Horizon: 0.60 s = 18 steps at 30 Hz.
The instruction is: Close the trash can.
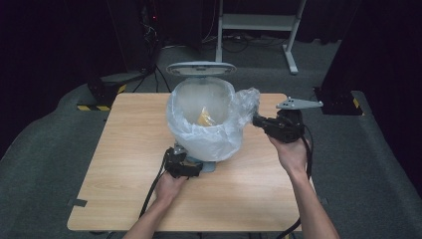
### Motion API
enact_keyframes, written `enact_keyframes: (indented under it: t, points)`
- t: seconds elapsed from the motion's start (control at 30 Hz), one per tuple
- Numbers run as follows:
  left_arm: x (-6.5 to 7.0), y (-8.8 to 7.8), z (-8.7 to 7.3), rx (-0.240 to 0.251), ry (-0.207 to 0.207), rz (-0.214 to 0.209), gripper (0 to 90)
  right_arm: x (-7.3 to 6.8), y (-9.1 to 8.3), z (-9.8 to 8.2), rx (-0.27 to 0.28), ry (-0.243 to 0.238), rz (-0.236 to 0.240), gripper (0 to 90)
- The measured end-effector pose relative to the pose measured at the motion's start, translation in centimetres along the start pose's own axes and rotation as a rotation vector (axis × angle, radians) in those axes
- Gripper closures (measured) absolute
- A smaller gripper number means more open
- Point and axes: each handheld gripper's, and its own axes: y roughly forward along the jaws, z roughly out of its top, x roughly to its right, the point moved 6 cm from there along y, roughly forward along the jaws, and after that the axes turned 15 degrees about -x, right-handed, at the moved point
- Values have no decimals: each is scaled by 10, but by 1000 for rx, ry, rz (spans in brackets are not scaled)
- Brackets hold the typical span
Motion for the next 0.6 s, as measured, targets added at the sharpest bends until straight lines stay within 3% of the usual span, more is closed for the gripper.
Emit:
enact_keyframes:
  t: [0.6]
  points:
    - [0,0,0,0,0,0,3,-18,18,31,-25,-52,37,874]
